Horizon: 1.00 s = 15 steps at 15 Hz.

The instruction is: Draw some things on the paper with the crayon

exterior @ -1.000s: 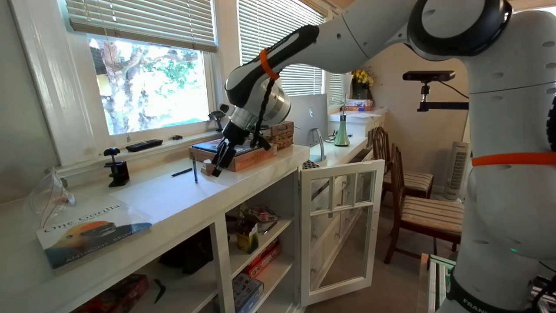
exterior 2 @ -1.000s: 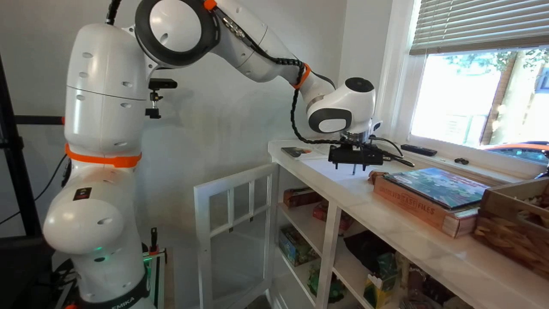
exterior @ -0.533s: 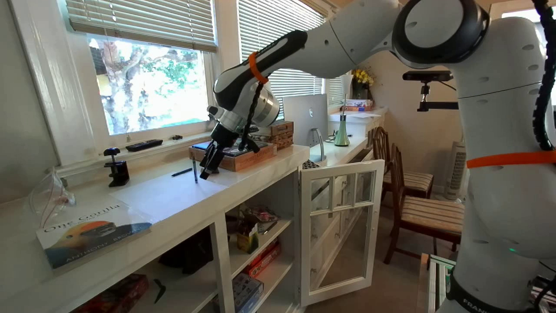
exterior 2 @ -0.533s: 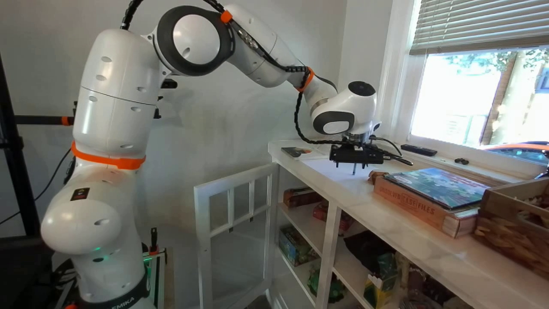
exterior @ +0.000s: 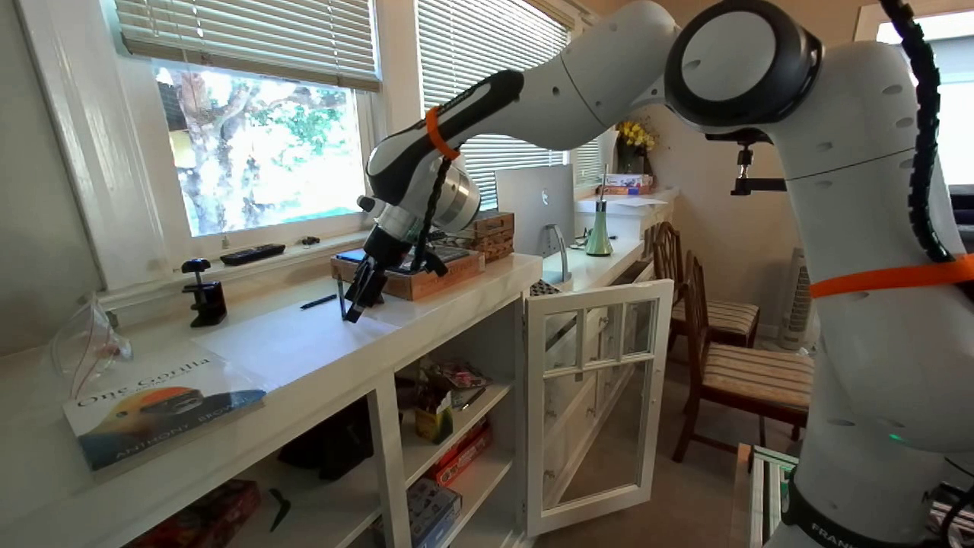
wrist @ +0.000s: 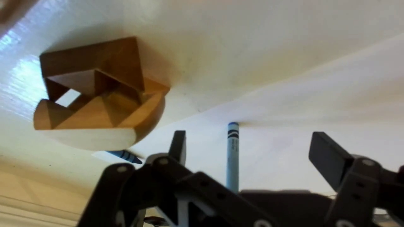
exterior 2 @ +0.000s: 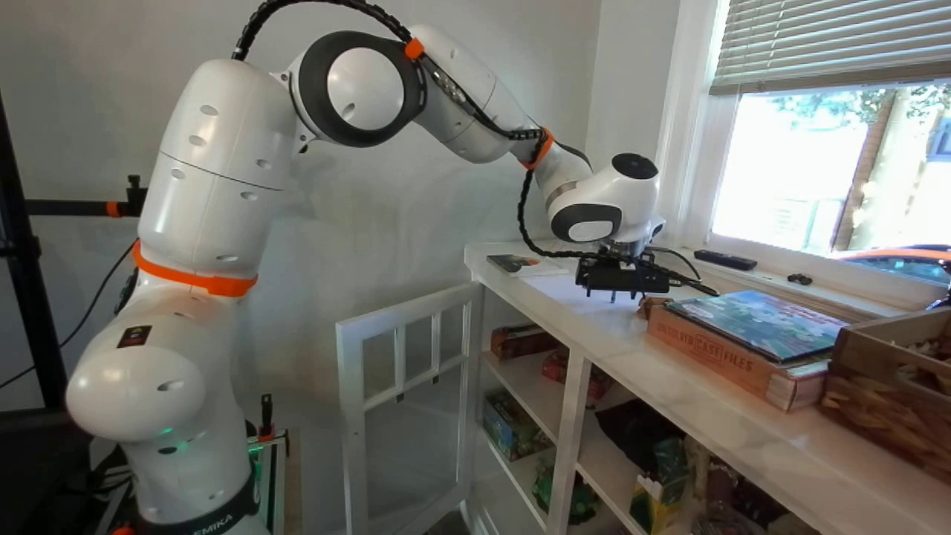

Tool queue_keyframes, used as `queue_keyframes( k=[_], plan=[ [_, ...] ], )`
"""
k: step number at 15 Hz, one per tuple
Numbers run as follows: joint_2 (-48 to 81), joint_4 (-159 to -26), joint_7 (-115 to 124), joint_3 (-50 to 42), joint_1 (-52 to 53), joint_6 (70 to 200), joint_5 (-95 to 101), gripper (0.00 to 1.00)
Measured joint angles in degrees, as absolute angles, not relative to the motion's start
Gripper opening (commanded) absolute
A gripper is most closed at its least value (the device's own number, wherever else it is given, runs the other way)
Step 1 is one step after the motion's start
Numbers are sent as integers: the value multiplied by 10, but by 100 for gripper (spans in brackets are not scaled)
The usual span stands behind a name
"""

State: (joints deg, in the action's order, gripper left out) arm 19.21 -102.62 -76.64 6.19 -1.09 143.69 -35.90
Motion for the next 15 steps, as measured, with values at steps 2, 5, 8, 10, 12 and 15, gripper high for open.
queue_keyframes(
  k=[2, 5, 8, 10, 12, 15],
  plan=[
    [198, -1020, -766, 66, -14, 1437, -356, 99],
    [203, -1015, -766, 73, -16, 1437, -353, 73],
    [210, -1008, -766, 80, -17, 1437, -353, 56],
    [213, -1005, -766, 84, -18, 1437, -353, 42],
    [215, -1004, -766, 88, -19, 1437, -353, 26],
    [215, -1003, -766, 91, -21, 1437, -353, 2]
  ],
)
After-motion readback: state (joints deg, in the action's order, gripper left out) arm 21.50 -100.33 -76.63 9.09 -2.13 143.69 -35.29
